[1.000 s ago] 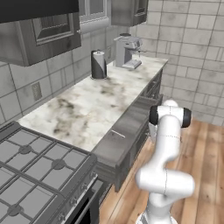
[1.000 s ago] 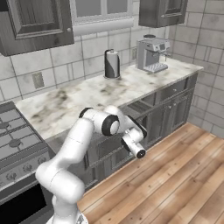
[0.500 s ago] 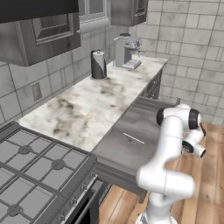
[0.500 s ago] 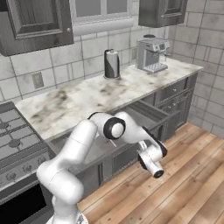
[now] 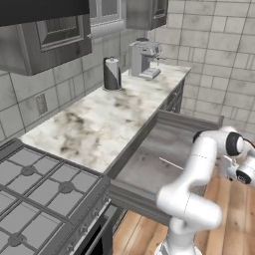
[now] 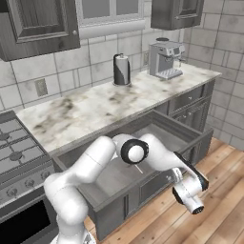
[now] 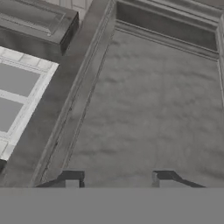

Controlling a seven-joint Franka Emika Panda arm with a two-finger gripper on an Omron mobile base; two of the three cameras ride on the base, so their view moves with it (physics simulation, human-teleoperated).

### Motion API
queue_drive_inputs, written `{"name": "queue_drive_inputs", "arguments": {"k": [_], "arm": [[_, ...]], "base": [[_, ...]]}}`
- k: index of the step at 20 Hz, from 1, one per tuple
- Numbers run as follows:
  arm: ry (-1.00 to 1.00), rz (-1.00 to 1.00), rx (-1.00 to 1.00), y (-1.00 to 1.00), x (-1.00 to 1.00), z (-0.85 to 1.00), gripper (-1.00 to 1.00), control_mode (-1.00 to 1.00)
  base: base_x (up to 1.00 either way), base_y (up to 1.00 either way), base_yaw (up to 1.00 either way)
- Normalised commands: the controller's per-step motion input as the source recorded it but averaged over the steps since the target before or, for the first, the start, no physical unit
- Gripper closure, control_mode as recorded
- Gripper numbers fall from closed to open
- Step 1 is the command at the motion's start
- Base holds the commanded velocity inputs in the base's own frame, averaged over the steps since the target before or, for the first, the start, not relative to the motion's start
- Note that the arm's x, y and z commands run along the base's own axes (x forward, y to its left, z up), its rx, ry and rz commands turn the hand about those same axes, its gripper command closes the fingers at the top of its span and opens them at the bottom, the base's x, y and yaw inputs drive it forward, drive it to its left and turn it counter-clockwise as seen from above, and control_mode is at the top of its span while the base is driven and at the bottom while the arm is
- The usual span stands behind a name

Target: Take a straw from the drawer in front and place it inside the glass cup on the dining counter.

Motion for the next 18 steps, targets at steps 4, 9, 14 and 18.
{"name": "queue_drive_inputs", "arguments": {"k": [4, 9, 14, 18], "arm": [[0.00, -0.10, -0.03, -0.68, 0.00, 0.84, -1.00, -1.00], [0.00, -0.10, -0.04, -0.69, 0.01, 0.93, -1.00, -1.00], [-0.04, -0.03, -0.10, -0.17, -0.47, 1.00, -1.00, -1.00], [-0.03, 0.00, -0.24, 0.29, -0.59, 1.00, -1.00, -1.00]], "base": [[0.00, 0.00, 0.00], [0.00, 0.00, 0.00], [0.00, 0.00, 0.00], [0.00, 0.00, 0.00]]}}
